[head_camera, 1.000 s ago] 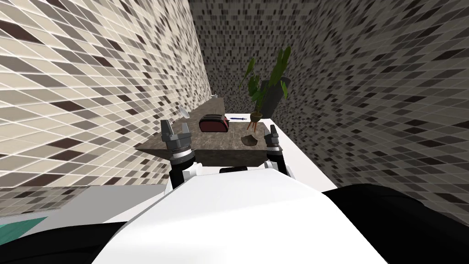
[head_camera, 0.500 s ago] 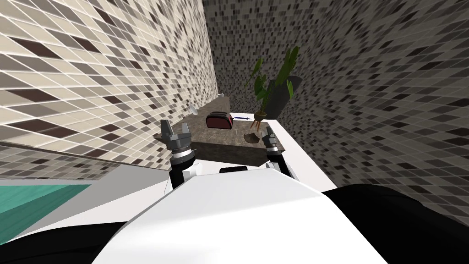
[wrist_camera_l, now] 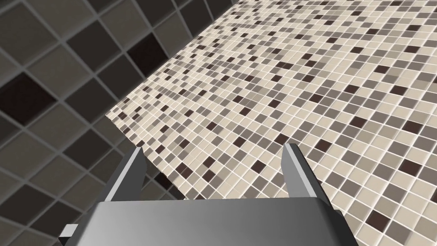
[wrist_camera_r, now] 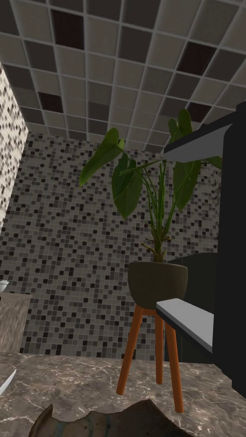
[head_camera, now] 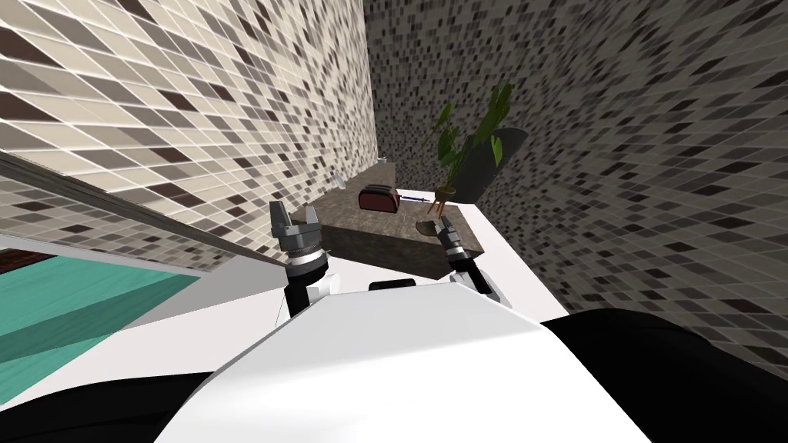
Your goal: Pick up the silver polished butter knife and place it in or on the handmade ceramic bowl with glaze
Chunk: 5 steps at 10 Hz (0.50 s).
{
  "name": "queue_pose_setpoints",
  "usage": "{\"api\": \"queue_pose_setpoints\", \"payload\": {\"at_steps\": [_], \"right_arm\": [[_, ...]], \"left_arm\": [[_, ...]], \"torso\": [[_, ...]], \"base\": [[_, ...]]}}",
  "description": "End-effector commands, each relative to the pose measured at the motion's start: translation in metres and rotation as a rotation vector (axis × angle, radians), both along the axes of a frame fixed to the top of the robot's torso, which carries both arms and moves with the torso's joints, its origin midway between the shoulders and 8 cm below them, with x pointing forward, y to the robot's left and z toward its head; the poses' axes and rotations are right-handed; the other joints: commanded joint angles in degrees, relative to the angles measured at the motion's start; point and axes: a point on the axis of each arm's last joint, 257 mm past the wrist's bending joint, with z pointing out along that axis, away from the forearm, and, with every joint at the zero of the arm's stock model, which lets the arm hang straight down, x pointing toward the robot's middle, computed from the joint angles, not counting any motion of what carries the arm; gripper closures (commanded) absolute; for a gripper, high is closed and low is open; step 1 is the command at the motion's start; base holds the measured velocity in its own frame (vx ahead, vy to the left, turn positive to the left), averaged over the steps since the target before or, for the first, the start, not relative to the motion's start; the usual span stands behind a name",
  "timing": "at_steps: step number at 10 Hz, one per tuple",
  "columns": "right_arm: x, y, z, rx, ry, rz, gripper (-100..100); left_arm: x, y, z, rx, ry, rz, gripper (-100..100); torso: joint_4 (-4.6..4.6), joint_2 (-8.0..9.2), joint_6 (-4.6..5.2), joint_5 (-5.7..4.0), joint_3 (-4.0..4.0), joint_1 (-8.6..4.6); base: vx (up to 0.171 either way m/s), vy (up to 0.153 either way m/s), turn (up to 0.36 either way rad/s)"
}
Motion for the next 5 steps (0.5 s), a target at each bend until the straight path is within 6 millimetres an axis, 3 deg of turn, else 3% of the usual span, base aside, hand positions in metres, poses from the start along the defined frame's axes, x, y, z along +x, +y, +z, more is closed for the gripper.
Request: {"api": "queue_pose_setpoints", "payload": {"at_steps": [1,3,5], "right_arm": [[-0.001,-0.003,-0.007,-0.008,0.025,0.01,-100],[0.004,-0.006,-0.03,-0.028,0.109,0.034,-100],[0.006,-0.009,-0.043,-0.057,0.156,0.05,-100]], "left_arm": [[0.0,0.0,0.0,0.0,0.0,0.0,0],[0.0,0.0,0.0,0.0,0.0,0.0,0],[0.0,0.0,0.0,0.0,0.0,0.0,0]], "torso": [[0.0,0.0,0.0,0.0,0.0,0.0],[-0.02,-0.08,-0.01,0.0,-0.05,0.0],[0.0,0.0,0.05,0.01,0.0,0.03]], "base": [[-0.044,0.009,0.09],[-0.071,0.031,0.273],[-0.068,0.045,0.132]]}}
